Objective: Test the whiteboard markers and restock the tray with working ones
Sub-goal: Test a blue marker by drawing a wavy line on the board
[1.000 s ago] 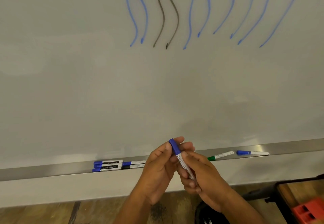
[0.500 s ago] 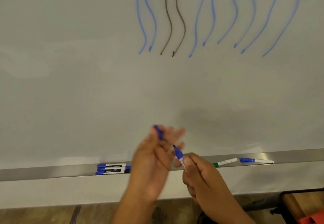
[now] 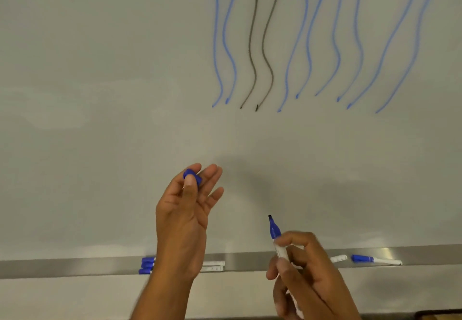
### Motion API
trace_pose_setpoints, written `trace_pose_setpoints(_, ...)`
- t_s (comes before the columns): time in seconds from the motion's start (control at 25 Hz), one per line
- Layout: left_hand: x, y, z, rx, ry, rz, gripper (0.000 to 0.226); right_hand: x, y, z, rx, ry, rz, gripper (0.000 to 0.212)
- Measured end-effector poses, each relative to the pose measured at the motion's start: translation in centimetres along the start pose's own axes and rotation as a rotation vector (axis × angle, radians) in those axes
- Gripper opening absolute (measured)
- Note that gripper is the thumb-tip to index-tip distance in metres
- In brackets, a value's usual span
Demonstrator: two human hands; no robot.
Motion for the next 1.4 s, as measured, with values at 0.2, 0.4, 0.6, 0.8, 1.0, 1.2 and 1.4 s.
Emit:
trace_pose_setpoints(0.2, 2.1, -4.7, -1.1, -0.008, -0.033, -0.348, 0.025, 2.1, 4.6, -0.5, 0.271, 0.096, 0.113, 0.036)
trace_pose_setpoints(0.4, 6.5, -12.5, -3.8, 0.197, -0.098, -0.980, 0.022, 5.0, 11.5, -3.5, 0.295, -0.042, 0.438, 0.041)
trace_pose_setpoints(0.6, 11.0, -19.7, -7.2, 0.479, -0.192, -1.572, 0.033, 8.8, 18.6, -6.4, 0.156, -0.301, 0.873, 0.034)
trace_pose_setpoints(0.8, 16.2, -23.3, -9.4, 0.772, -0.168, -1.821, 0.035, 14.0, 25.7, -9.2, 0.126, -0.500, 1.085, 0.009)
trace_pose_setpoints(1.0, 19.0, -23.1, -9.3, 0.814, -0.115, -1.939, 0.040, 17.8, 28.8, -11.3, 0.033, -0.586, 1.192, 0.014)
trace_pose_setpoints(1.2, 19.9, -22.8, -9.2, 0.733, -0.112, -1.982, 0.039, 19.7, 29.6, -11.6, -0.054, -0.725, 1.217, 0.013)
trace_pose_setpoints(1.4, 20.2, -22.8, -9.1, 0.704, -0.106, -1.990, 0.039, 19.6, 28.2, -13.1, -0.189, -0.700, 1.264, 0.013)
Point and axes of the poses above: each hand's wrist, its own x-axis towards the middle knuckle, its own z-axis out of the back of the hand, y = z × x, the point moved 1 cm from there along x, towards the middle knuckle, and after that the axes turned 14 degrees about -y, right-handed, at the moved point
